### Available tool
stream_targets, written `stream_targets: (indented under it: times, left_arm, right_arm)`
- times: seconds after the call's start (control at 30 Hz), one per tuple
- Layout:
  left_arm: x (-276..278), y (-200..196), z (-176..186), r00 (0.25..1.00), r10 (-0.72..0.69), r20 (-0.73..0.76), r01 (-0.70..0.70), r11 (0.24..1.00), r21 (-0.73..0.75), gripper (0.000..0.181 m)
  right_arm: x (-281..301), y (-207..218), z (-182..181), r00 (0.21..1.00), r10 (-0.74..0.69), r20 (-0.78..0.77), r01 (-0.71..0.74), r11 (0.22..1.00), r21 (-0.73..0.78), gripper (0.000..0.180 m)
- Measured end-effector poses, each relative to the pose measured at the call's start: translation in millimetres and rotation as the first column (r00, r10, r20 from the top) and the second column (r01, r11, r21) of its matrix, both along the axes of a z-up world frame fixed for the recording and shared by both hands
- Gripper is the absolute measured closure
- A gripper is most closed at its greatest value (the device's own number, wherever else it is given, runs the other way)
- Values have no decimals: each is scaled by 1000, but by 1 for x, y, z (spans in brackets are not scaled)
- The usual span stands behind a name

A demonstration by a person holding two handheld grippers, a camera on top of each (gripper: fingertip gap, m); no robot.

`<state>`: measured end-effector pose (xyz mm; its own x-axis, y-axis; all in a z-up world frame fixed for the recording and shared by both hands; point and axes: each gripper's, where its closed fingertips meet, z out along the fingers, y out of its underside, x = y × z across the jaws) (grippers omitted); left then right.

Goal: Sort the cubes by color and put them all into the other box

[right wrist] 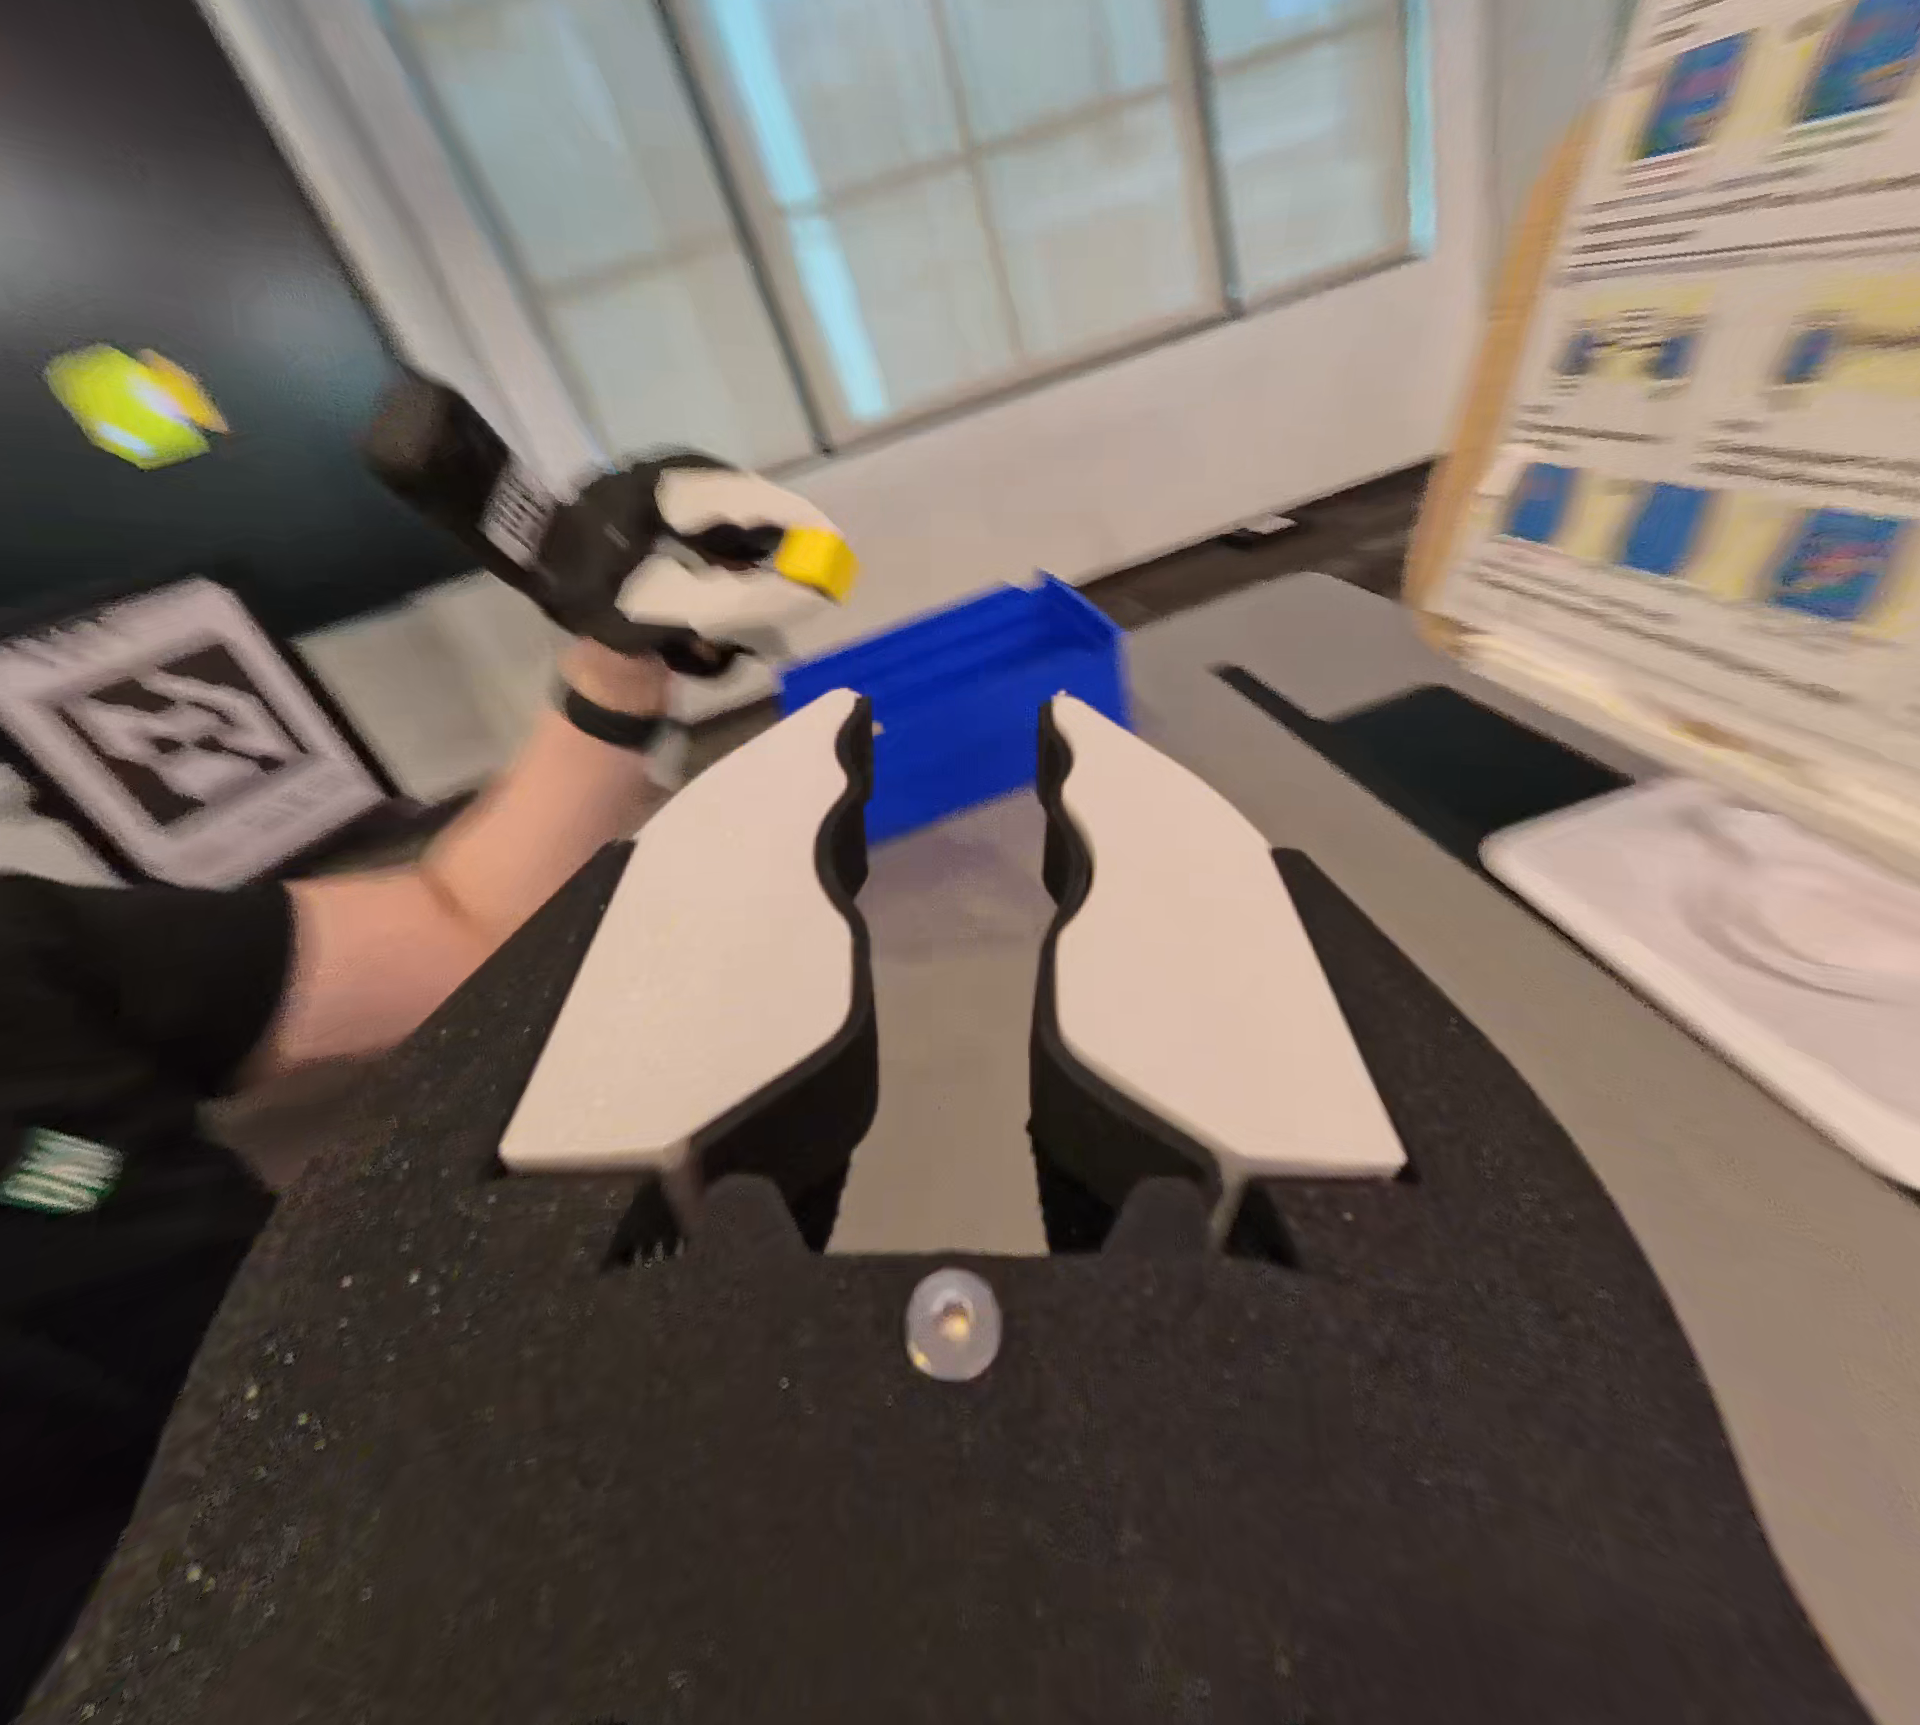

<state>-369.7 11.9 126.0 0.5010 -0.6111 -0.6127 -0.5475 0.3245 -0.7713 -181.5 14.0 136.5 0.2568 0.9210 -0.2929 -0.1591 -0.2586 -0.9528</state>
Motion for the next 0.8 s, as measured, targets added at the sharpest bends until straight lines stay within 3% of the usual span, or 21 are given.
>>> stream_targets:
  times: [0.17, 0.37, 0.57, 0.8]
  left_arm:
    - [94, -23, 0, 972, -234, 31, 231, 970, 76, 159]
    - [130, -35, -15, 939, -343, 30, 340, 937, 76, 159]
    - [131, -45, -19, 913, -401, 79, 397, 916, 55, 160]
    - [128, -45, -14, 927, -358, 116, 350, 933, 79, 151]
  right_arm:
    - [-43, -16, -7, 968, 216, -130, -239, 952, -192, 142]
    - [-70, -39, -14, 892, 401, -210, -447, 853, -268, 136]
    - [-81, -46, -25, 848, 475, -236, -529, 788, -315, 156]
    - [-72, -46, -22, 855, 473, -213, -518, 793, -319, 158]
